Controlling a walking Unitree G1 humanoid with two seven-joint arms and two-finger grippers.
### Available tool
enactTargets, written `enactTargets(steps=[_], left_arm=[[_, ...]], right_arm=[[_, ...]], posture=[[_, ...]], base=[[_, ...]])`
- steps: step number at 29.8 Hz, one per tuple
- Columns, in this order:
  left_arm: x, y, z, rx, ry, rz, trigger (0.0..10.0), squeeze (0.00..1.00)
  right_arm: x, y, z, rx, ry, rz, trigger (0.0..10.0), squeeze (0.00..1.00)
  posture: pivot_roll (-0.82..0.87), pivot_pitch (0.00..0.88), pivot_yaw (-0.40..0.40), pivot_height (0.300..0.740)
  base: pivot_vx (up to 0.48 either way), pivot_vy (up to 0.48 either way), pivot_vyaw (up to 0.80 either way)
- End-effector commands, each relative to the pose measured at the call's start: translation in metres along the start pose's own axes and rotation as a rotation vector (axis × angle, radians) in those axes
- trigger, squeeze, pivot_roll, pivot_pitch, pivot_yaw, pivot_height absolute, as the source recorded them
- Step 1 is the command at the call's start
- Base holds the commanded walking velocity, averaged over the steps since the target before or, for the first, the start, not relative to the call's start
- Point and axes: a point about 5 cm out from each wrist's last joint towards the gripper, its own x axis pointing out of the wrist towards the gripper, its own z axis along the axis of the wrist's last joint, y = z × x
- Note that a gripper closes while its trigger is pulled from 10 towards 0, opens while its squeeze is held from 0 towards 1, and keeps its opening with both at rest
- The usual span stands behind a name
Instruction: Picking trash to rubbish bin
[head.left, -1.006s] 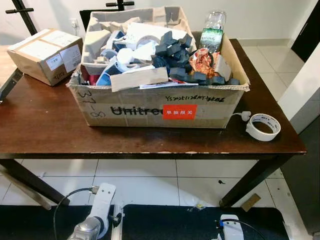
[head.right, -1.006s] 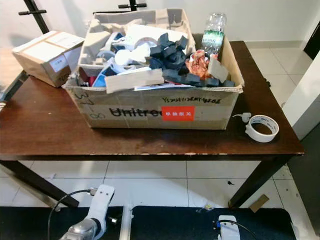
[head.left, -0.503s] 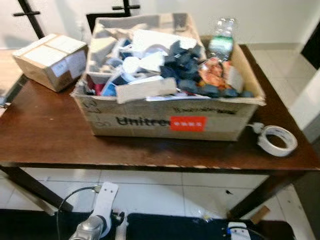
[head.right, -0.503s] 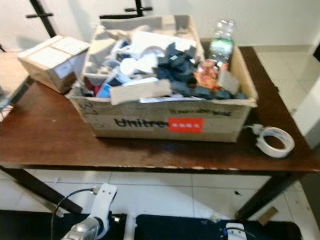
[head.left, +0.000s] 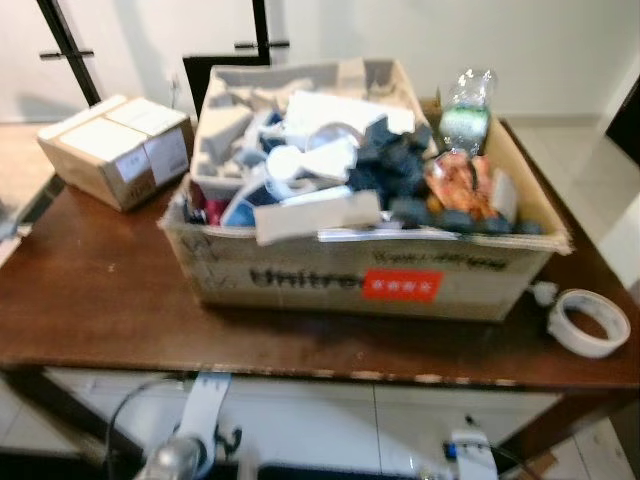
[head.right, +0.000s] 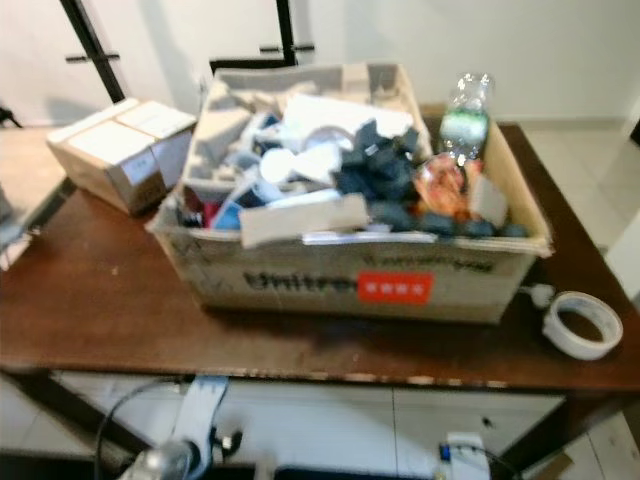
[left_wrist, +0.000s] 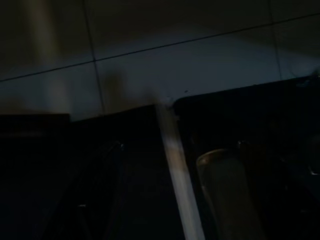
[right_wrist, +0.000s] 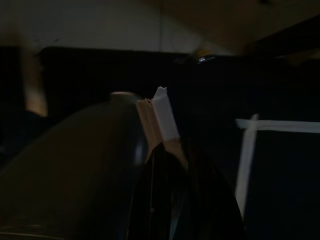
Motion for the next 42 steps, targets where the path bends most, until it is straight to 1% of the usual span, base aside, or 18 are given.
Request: enactTargets(steps=[1,6,10,11,13,14,16,19,21,26,27,28,29,31,33,39,40,42], left_arm=[[-0.001,0.001,-0.004,0.001,0.014,0.001,10.0,0.0],[-0.001,0.0,-0.006,0.006,0.024,-0.01,10.0,0.0],[-0.002,-0.002,-0.011,0.015,0.054,-0.016,10.0,0.0],[-0.002,-0.002,-0.013,0.021,0.066,-0.019,10.0,0.0],[-0.003,-0.003,-0.018,0.029,0.099,-0.024,10.0,0.0],[-0.003,-0.003,-0.018,0.029,0.099,-0.024,10.0,0.0],[-0.004,-0.003,-0.022,0.034,0.12,-0.025,10.0,0.0],[-0.004,-0.003,-0.024,0.035,0.13,-0.024,10.0,0.0],[-0.006,-0.001,-0.029,0.027,0.139,-0.019,10.0,0.0],[-0.009,0.003,-0.034,-0.007,0.136,0.009,10.0,0.0],[-0.01,0.006,-0.036,-0.034,0.138,0.028,10.0,0.0],[-0.01,0.006,-0.036,-0.034,0.138,0.028,10.0,0.0],[-0.011,0.009,-0.037,-0.06,0.134,0.047,10.0,0.0],[-0.014,0.018,-0.038,-0.1,0.103,0.096,10.0,0.0],[-0.016,0.022,-0.037,-0.113,0.082,0.118,10.0,0.0],[-0.023,0.035,-0.019,-0.151,-0.068,0.158,10.0,0.0],[-0.023,0.035,-0.019,-0.151,-0.068,0.158,10.0,0.0],[-0.031,0.039,-0.003,-0.141,-0.182,0.154,10.0,0.0]], right_arm=[[-0.002,-0.006,-0.01,0.017,0.031,-0.017,10.0,0.0],[-0.003,-0.006,-0.012,0.013,0.038,-0.015,10.0,0.0],[-0.003,-0.006,-0.014,0.015,0.053,-0.008,10.0,0.0],[-0.003,-0.006,-0.016,0.017,0.076,0.001,10.0,0.0],[-0.005,-0.004,-0.029,0.001,0.171,0.032,10.0,0.0],[-0.005,-0.004,-0.029,0.001,0.171,0.032,10.0,0.0],[-0.008,-0.003,-0.04,-0.007,0.228,0.043,10.0,0.0],[-0.009,-0.004,-0.042,0.002,0.225,0.035,10.0,0.0],[-0.011,-0.008,-0.045,0.012,0.202,0.016,10.0,0.0],[-0.011,-0.008,-0.046,0.019,0.193,0.016,10.0,0.0],[-0.009,-0.008,-0.038,0.028,0.18,0.014,10.0,0.0],[-0.009,-0.008,-0.038,0.028,0.18,0.014,10.0,0.0],[-0.007,-0.009,-0.033,0.036,0.171,0.012,10.0,0.0],[-0.009,-0.015,-0.036,0.05,0.149,0.007,10.0,0.0],[-0.012,-0.019,-0.041,0.056,0.137,0.004,10.0,0.0],[-0.019,-0.029,-0.047,0.07,0.041,0.028,10.0,0.0],[-0.019,-0.029,-0.047,0.07,0.041,0.028,10.0,0.0],[-0.021,-0.036,-0.041,0.096,-0.019,0.038,10.0,0.0]], posture=[[0.02,0.122,0.073,0.74],[0.02,0.126,0.073,0.74],[0.02,0.127,0.073,0.74],[0.02,0.127,0.073,0.74],[0.01,0.126,0.072,0.74],[0.01,0.126,0.072,0.74],[0.01,0.127,0.071,0.74],[0.01,0.127,0.07,0.74],[0.01,0.127,0.07,0.74],[0.01,0.122,0.072,0.74],[0.01,0.121,0.073,0.74],[0.01,0.121,0.073,0.74],[0.01,0.119,0.073,0.74],[0.01,0.119,0.069,0.74],[0.01,0.119,0.069,0.74],[0.02,0.13,0.055,0.74],[0.02,0.13,0.055,0.74],[0.02,0.134,0.054,0.74]], base=[[0.0,0.0,0.0],[0.0,0.0,0.0],[0.0,0.0,0.0],[0.0,0.0,0.0],[0.0,0.0,0.0],[0.0,0.0,0.0],[0.0,0.0,0.0],[0.0,0.0,0.0],[0.0,0.0,0.0],[0.0,0.0,0.0],[0.0,0.0,0.0],[0.0,0.0,0.0],[0.0,0.0,0.0],[0.0,0.0,0.0],[0.0,0.0,0.0],[0.0,0.0,0.0],[0.0,0.0,0.0],[0.0,0.0,0.0]])
